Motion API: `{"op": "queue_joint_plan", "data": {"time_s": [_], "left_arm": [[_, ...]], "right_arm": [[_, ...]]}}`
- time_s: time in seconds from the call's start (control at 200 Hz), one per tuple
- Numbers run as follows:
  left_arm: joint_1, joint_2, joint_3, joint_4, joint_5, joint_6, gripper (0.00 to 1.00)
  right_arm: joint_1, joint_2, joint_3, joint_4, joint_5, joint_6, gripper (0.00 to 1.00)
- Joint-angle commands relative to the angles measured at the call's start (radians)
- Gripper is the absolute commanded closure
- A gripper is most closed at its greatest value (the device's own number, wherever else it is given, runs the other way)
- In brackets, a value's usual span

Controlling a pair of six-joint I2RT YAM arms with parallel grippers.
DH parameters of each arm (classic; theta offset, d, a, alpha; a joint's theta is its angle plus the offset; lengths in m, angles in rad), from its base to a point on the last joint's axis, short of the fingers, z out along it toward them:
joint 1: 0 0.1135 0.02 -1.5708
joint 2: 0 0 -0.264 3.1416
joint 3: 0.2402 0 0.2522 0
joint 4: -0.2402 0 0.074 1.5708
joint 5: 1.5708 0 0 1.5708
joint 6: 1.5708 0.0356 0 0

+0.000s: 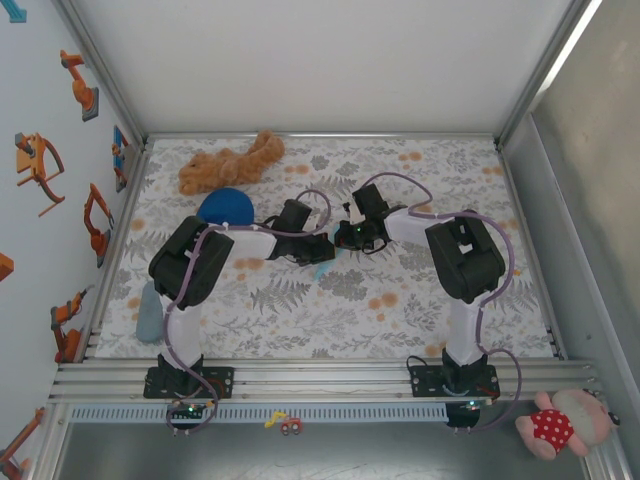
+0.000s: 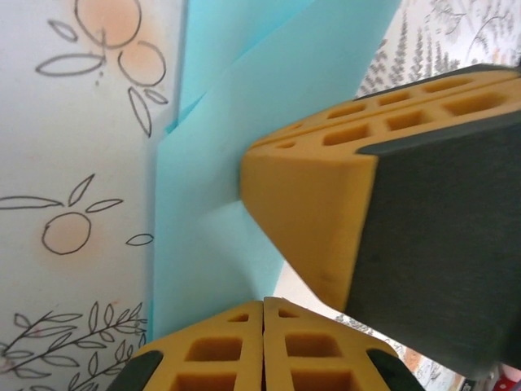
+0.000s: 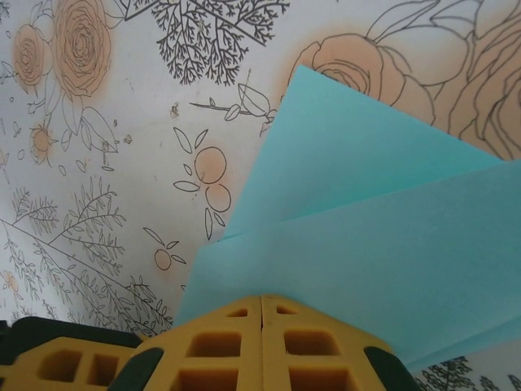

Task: Fold a paper plane with a square sheet of paper (pick it up from the middle)
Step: Fold the wing for the fifth time at the center of the table.

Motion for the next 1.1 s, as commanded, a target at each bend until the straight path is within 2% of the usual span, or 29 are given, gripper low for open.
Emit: {"op": "queue_joint_plan", "data": {"time_s": [0.0, 0.285, 0.781, 1.092], "left_arm": [[-0.007, 0.014, 0.013, -0.045, -0.005, 0.035, 0.92], [0.000, -0.007, -0.035, -0.076, -0.016, 0.051, 0.93], [-0.001, -0.149, -0.141, -0.130, -0.002, 0.111, 0.92], [-0.013, -0.199, -0.117, -0.155, -0.022, 0.123, 0.92]], "right_arm": [[-0.005, 0.055, -0.054, -0.066, 0.076, 0.001, 0.96], [-0.014, 0.068, -0.081, -0.065, 0.093, 0.000, 0.97], [-0.025, 0.089, -0.101, -0.044, 0.092, 0.010, 0.98], [-0.025, 0.090, -0.096, -0.052, 0.090, 0.011, 0.98]]}}
